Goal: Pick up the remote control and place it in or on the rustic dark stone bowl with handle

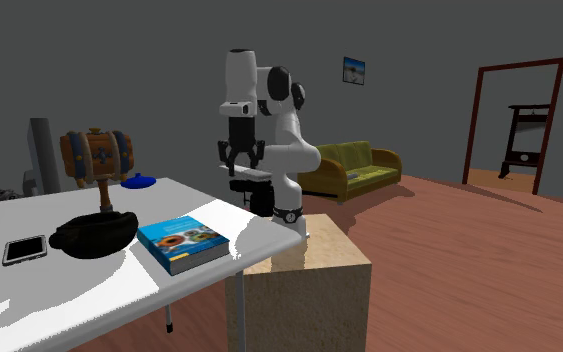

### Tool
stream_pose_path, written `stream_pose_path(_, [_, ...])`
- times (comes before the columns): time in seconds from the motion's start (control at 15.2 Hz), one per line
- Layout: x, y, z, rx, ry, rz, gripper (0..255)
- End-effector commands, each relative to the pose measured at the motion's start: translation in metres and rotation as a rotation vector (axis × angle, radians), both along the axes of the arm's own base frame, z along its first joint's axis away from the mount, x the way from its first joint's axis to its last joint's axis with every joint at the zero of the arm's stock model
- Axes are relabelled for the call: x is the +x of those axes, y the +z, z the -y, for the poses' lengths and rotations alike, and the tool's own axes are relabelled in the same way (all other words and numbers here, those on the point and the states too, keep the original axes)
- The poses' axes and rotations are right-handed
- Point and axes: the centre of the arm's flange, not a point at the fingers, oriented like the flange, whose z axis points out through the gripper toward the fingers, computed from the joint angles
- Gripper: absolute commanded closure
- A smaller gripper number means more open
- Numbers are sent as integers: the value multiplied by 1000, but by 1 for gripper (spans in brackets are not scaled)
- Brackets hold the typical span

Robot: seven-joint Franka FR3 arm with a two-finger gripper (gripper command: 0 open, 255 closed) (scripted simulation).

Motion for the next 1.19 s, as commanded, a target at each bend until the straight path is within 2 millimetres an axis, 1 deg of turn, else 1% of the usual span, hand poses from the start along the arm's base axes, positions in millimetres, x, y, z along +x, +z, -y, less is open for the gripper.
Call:
stream_pose_path(0.0, [-1,9,-1,0,0,0,255])
stream_pose_path(1.12, [75,10,211,0,0,0,255])
